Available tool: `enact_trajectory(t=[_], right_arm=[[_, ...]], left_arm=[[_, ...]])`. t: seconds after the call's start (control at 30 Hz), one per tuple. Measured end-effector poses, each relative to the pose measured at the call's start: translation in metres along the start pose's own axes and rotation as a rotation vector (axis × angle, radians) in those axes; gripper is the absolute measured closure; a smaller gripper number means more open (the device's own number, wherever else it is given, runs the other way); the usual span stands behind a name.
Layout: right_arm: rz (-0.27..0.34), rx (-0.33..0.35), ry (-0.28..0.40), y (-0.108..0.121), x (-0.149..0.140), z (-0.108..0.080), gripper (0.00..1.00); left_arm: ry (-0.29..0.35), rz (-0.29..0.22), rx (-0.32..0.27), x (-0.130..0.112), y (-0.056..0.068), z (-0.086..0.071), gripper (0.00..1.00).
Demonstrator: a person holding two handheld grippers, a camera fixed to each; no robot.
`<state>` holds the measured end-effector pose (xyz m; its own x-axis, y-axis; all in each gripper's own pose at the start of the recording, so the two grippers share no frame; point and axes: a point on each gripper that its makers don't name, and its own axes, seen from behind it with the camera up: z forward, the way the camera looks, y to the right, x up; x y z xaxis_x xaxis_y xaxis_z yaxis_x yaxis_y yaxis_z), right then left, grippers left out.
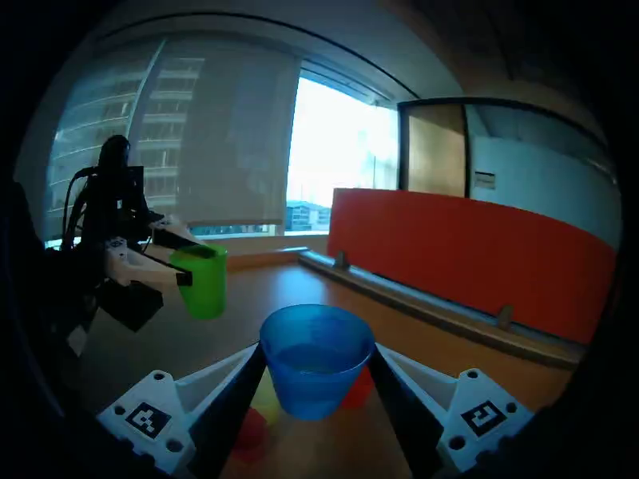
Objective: Pour water
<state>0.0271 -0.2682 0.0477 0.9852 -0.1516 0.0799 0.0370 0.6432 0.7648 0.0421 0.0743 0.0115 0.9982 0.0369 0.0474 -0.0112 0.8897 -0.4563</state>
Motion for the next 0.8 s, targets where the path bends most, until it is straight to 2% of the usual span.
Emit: enact_trajectory(t=[0.37,0.8], right_arm=[[0.013,-0.03,0.134,-0.006,0.038,-0.022,0.09],[0.02,-0.051,0.176,-0.002,0.052,-0.039,0.09]], left_arm=[[0.048,-0.029,-0.022,0.019,0.016,-0.005,0.12],[0.063,-0.038,-0.033,0.024,0.023,-0.006,0.12]])
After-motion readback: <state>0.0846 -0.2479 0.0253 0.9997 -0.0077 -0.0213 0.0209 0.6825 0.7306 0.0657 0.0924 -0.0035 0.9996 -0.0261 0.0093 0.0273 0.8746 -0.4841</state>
